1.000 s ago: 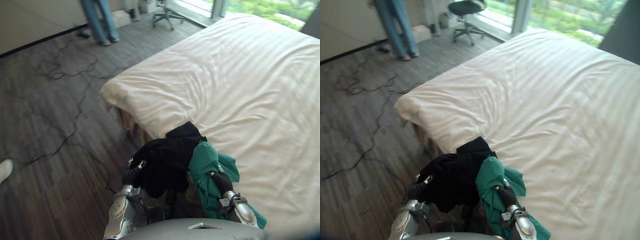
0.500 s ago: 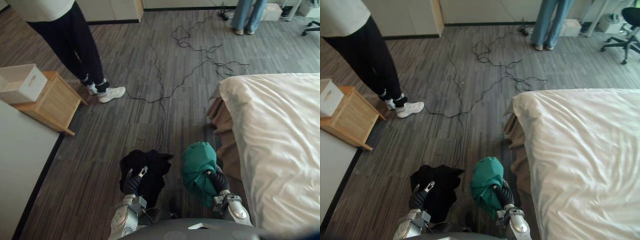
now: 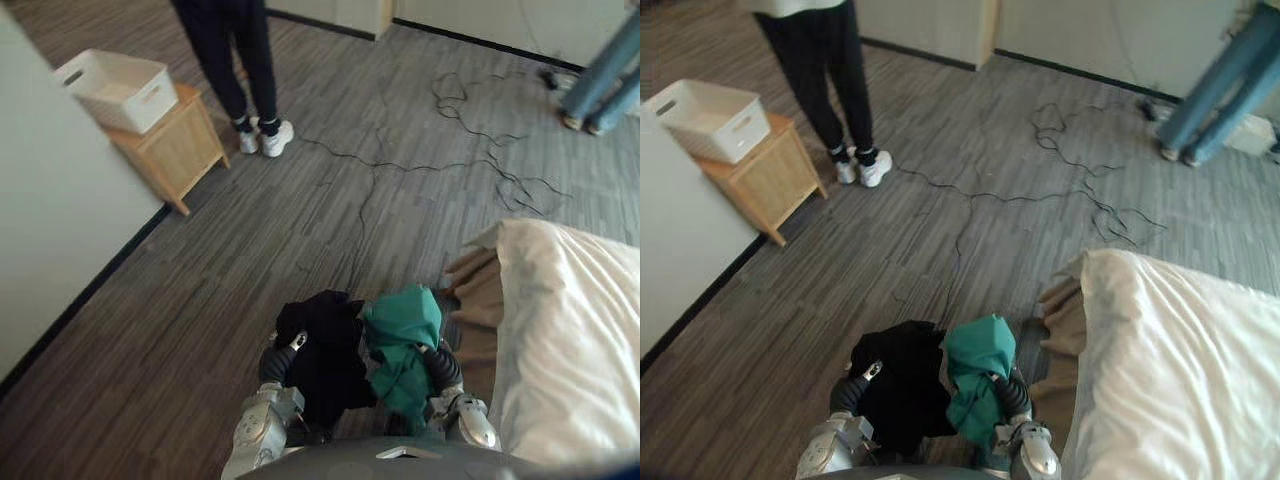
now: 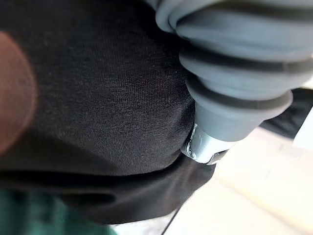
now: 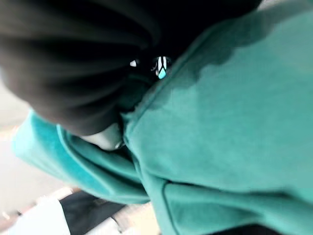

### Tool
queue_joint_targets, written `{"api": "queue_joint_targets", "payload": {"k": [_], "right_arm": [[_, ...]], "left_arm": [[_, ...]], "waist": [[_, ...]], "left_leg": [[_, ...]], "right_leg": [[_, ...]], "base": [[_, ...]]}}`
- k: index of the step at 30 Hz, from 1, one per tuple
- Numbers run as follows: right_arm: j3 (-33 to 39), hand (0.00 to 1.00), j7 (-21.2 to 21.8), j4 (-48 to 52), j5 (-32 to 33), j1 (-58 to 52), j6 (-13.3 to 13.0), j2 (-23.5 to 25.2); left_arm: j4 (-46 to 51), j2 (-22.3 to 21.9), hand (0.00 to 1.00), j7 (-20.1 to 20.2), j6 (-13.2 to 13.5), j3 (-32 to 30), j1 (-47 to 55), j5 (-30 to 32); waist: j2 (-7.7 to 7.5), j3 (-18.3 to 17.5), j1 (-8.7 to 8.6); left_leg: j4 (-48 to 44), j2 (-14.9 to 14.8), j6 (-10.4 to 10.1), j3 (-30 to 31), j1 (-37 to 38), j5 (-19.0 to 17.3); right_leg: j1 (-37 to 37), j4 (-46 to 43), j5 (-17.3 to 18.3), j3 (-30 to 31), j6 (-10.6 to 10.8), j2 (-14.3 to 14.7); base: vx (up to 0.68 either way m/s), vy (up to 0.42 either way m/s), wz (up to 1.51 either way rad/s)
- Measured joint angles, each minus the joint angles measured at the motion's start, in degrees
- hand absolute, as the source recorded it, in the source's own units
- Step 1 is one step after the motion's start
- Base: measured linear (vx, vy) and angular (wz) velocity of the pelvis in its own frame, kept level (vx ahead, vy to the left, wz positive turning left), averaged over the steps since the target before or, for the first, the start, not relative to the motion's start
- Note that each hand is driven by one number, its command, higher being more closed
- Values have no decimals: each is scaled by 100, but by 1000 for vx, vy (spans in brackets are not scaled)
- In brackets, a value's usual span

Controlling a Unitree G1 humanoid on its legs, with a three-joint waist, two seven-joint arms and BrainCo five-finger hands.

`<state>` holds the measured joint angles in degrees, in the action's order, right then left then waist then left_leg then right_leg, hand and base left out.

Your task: Tidy the bed and pick cloth on bed and put in laundry

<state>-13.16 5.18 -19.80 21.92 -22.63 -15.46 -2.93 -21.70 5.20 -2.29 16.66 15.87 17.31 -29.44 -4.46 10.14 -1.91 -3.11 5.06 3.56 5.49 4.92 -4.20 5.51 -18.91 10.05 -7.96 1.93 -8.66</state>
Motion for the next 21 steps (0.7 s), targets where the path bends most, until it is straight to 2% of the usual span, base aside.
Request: {"api": "queue_joint_targets", "payload": {"k": [2, 3, 9, 13, 14, 16, 17, 18, 19, 20, 21], "right_arm": [[24, 100, 39, -124, 120, 82, -7, -71], [-157, 100, 38, -128, 373, 259, -14, 14], [-155, 100, 40, -130, 373, 198, -13, 2], [-159, 100, 131, -213, 387, 144, 31, -23], [-171, 100, 166, -284, 392, 145, 73, -59], [-189, 100, 259, -421, 443, 146, 155, -160], [-230, 100, 356, -440, 447, 106, 238, -304], [-266, 100, 463, -468, 453, 66, 266, -461], [-252, 100, 504, -496, 471, 42, 277, -536], [-217, 100, 595, -495, 487, 57, 310, -730], [-192, 100, 641, -495, 486, 75, 335, -855]], "left_arm": [[-175, -70, 100, -5, -96, 15, -27, 50], [-144, 58, 100, -3, -152, 212, 193, 72], [-144, 55, 100, -7, -154, 210, 195, 69], [-149, 54, 100, -42, -284, 208, 199, 7], [-153, 55, 100, -70, -316, 205, 194, -61], [-161, 66, 100, -134, -406, 201, 192, -88], [-170, 61, 100, -245, -444, 196, 201, -105], [-245, 91, 100, -319, -492, 128, 185, -149], [-331, 103, 100, -329, -523, 105, 85, -161], [-394, 58, 100, -408, -564, 83, -101, -216], [-395, 20, 100, -428, -638, -20, -165, -316]], "waist": [[241, -45, 8], [268, -435, -56], [256, -432, -52], [244, -453, -37], [242, -454, -25], [290, -444, -2], [349, -434, 4], [352, -401, 48], [362, -381, 44], [421, -183, 32], [400, 48, 29]], "left_leg": [[-1, -139, -138, 25, 37, -56], [264, -367, -294, -176, 26, 21], [266, -384, -320, -251, 46, 2], [267, -440, -413, -372, 93, -72], [159, -474, -435, -429, 87, -183], [-353, -565, -589, -541, -50, -590], [-737, -665, -824, -636, -96, -869], [-1686, -754, -994, -809, -393, -974], [-2422, -831, -951, -956, -726, -944], [-3826, -1040, -1065, -1155, -1332, -632], [-4635, -1132, -1119, -1184, -1611, -463]], "right_leg": [[-194, 128, 23, -166, -21, 65], [-645, 1304, -615, -265, -35, 358], [-633, 1304, -615, -199, -36, 378], [-656, 1346, -618, -133, -41, 436], [-693, 1364, -611, -134, -51, 472], [-717, 1246, -499, -67, -119, 556], [-756, 1101, -336, -39, -165, 659], [-827, 952, -111, -20, -285, 639], [-846, 858, -36, -58, -309, 652], [-1042, 743, 70, -176, -379, 660], [-1295, 679, 210, -240, -447, 607]], "base": [[86, -140, 30], [21, -22, 4], [0, 0, -6], [5, -11, -14], [21, -23, -20], [29, -39, -29], [76, -56, -23], [62, -38, -7], [63, -50, 25], [48, -42, 37], [69, -58, 26]]}}
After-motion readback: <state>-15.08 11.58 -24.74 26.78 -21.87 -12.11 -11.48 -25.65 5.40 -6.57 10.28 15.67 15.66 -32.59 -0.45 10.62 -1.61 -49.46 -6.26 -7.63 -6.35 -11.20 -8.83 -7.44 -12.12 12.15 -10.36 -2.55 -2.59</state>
